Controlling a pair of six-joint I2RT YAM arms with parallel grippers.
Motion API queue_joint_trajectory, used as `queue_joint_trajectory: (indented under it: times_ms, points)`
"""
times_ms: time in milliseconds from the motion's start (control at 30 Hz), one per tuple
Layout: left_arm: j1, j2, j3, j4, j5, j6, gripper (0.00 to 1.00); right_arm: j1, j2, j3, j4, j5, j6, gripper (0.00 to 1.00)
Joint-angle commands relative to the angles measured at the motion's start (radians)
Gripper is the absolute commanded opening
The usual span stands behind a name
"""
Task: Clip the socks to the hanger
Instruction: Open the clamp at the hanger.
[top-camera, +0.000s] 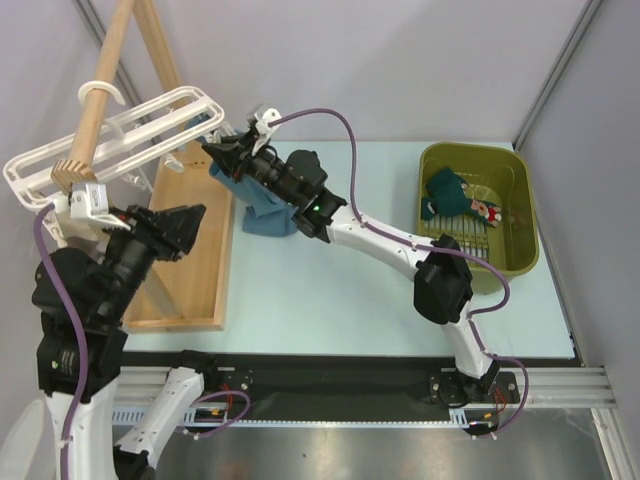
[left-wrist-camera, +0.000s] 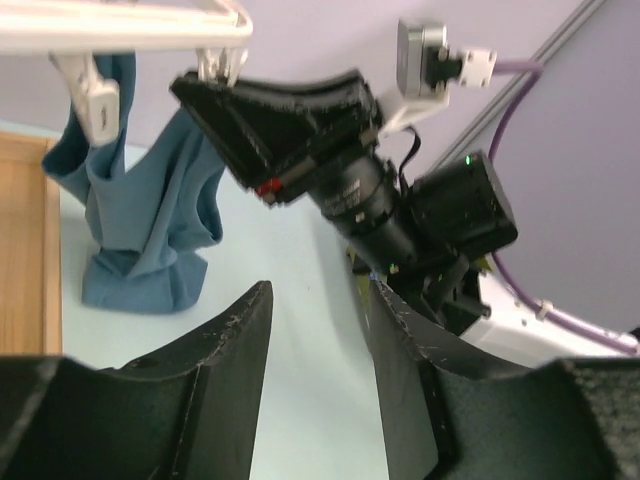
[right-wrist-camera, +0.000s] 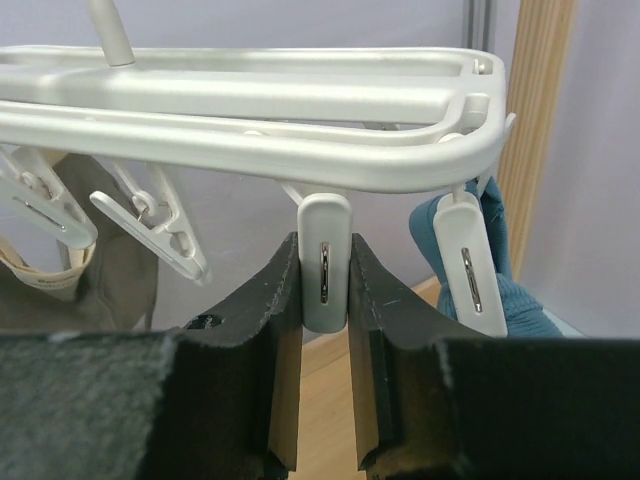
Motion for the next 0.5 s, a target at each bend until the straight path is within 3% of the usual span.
queue_joint_trajectory:
  times_ms: [0,200,267,400,467]
  points:
    - [0.005,0.075,0.064,0.122,0.000,-0.006,0.49,-0.020,-0.050,0.010,-0.053,-0.041,0.043,0.00]
    - [-0.062,0.207,0.210,0.123,-0.023,0.028,0.50,-0.034,-0.039,0.029,-0.065,-0.050,0.061,0.00]
    - [-0.132,0.259,0.282,0.106,-0.062,0.052,0.50,-0.034,-0.031,0.040,-0.066,-0.047,0.063,0.00]
    - [-0.452,0.399,0.374,0.089,-0.306,0.117,0.53,-0.037,-0.017,0.060,-0.076,-0.045,0.076,0.00]
    - [-0.530,0.431,0.411,0.101,-0.404,0.140,0.55,-0.038,-0.014,0.063,-0.083,-0.047,0.079,0.00]
